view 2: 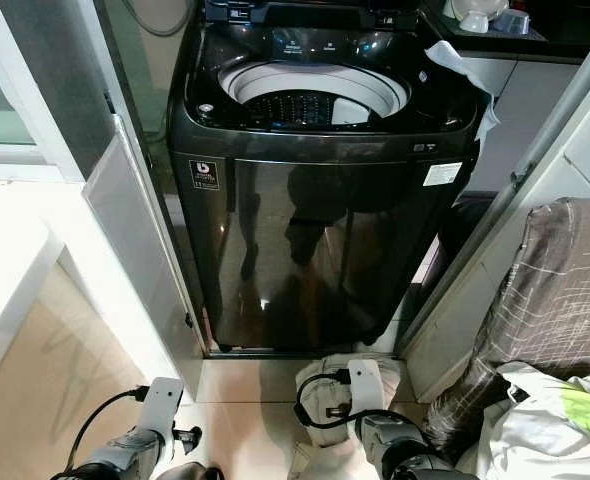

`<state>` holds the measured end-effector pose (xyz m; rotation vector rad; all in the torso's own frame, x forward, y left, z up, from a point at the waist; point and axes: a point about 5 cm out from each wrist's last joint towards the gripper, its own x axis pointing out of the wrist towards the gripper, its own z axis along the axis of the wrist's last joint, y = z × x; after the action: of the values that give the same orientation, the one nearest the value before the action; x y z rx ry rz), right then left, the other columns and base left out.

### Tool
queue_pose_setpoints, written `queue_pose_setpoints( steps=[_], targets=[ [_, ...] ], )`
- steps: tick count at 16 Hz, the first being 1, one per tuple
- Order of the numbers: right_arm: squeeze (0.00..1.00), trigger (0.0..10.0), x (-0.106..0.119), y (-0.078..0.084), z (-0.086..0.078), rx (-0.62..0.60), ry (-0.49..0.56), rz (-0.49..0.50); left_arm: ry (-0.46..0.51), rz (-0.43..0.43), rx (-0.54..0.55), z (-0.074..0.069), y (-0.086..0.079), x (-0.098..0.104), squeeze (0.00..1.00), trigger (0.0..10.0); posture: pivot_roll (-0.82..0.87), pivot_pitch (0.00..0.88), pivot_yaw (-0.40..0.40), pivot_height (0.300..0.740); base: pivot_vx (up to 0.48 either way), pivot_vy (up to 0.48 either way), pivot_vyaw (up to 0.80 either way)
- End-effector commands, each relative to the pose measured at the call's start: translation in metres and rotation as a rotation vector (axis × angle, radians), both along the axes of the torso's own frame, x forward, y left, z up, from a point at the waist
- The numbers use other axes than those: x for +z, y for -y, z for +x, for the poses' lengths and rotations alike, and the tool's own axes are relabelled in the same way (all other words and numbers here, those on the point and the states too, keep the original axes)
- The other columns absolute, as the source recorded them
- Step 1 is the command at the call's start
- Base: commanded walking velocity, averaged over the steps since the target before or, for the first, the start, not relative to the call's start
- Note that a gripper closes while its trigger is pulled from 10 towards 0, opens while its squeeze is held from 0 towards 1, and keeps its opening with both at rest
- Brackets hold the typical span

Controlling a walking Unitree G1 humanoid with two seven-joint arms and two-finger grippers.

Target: Clothes washing

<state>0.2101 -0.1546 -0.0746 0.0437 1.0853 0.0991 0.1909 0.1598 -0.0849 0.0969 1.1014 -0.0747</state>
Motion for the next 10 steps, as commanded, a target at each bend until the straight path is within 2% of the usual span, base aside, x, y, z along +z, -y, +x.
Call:
queue_pose_setpoints(
  steps=[1, 10],
  targets=[
    [0.0, 0.0, 0.0015, 0.0022, 0.0025, 0.004, 0.01, -0.008, -0.003, 0.002, -0.011, -0.0013, 0.0016, -0.0007, 0.0, 10.0, -0.08, 0.0, -0.002, 0.74, 0.0, 0.0, 0.0],
    [0.0, 0.0, 0.0014, 0.0018, 0.0023, 0.003, 0.009, -0.008, -0.006, 0.003, -0.015, -0.0022, 0.0016, -0.0012, 0.0, 10.0, -0.08, 0.0, -0.002, 0.74, 0.0, 0.0, 0.0]
  ],
)
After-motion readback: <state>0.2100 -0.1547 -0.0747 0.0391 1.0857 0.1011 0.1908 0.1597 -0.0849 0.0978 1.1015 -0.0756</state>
